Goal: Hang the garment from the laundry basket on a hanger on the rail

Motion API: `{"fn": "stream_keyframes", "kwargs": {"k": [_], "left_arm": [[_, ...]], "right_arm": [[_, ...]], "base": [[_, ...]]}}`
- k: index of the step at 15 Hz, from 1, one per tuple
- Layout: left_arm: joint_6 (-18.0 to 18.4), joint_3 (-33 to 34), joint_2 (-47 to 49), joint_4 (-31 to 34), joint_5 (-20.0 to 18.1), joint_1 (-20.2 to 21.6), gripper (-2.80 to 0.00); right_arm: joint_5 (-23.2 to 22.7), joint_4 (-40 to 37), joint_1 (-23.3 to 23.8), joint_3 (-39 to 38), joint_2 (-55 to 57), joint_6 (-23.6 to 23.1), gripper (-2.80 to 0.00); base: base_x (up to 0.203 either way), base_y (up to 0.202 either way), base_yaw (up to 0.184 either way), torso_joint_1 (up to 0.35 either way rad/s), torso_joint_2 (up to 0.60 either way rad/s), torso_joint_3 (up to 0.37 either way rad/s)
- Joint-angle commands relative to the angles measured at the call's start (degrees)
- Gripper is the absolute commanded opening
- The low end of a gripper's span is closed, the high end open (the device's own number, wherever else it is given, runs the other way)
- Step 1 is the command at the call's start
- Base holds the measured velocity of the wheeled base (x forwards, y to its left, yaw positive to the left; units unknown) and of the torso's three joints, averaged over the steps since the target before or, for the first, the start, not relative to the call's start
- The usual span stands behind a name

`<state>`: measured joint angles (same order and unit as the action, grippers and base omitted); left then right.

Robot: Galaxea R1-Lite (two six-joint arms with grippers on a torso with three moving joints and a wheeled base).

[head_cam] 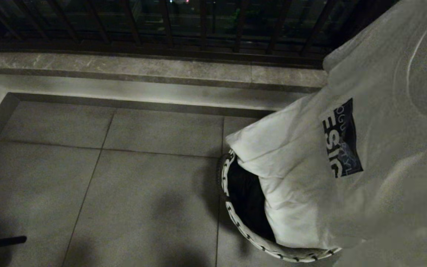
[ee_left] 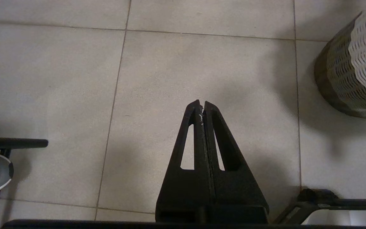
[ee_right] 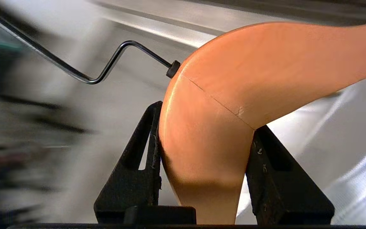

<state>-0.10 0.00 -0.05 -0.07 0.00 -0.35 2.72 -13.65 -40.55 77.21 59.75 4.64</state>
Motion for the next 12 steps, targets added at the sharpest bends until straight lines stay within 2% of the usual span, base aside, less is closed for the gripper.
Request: {"fn": "stream_keyframes", "kwargs": {"k": [1,10,12], "left_arm": [[-0.06,0.0,0.05,-0.01,0.07,0.0,-2.8],[0.01,0.0,0.05,-0.01,0.05,0.0,-2.8],[0.01,0.0,0.05,-0.01,0.09,0.0,-2.8]], "right_arm": [[-5.09,-1.38,0.02,2.41,-3.58,3.01,-2.8],[-5.71,-2.0,1.87,1.6,-5.25,3.71,-2.8],[-5.71,-1.92,2.27,0.97,-5.25,3.71,-2.8]], "base": [[0.0,0.0,0.0,0.0,0.0,0.0],[0.0,0.0,0.0,0.0,0.0,0.0],[0.0,0.0,0.0,0.005,0.0,0.122]]}}
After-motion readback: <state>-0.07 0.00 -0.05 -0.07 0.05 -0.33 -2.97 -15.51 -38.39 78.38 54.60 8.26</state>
